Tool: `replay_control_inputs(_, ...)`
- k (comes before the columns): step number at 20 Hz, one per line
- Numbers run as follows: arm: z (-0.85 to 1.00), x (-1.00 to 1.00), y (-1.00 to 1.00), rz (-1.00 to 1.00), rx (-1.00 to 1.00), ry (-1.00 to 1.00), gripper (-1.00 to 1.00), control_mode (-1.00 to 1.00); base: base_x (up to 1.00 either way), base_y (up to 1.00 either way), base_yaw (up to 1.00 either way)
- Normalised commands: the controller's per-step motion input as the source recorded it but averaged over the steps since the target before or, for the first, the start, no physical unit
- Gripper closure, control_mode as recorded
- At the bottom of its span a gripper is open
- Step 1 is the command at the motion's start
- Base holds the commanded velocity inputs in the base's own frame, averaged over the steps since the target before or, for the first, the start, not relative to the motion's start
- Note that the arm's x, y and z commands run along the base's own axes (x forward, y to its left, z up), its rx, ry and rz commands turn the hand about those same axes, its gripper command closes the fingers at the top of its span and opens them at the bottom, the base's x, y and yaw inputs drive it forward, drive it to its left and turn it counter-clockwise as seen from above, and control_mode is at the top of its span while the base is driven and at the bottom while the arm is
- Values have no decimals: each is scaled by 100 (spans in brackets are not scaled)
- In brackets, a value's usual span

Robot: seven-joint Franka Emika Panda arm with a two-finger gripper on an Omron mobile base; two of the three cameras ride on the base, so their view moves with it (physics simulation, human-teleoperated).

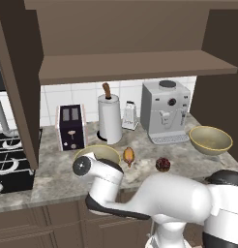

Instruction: Pick both bowls and place them on the counter. Then place the chicken drumstick in one bowl and place the cake in the other bowl.

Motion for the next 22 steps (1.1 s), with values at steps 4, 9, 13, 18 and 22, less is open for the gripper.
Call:
replay_control_inputs(4,44,-15,-2,0,0,-1,-100,-100,0,0,0)
replay_control_inputs(9,30,-29,-4,-6,0,0,-100,-100,0,0,0)
replay_control_inputs(13,16,-33,-33,-21,1,2,-100,-100,0,0,0)
replay_control_inputs(18,5,-23,-50,-35,2,10,-100,-100,0,0,0)
replay_control_inputs(22,13,-14,-56,-38,3,12,-100,-100,0,0,0)
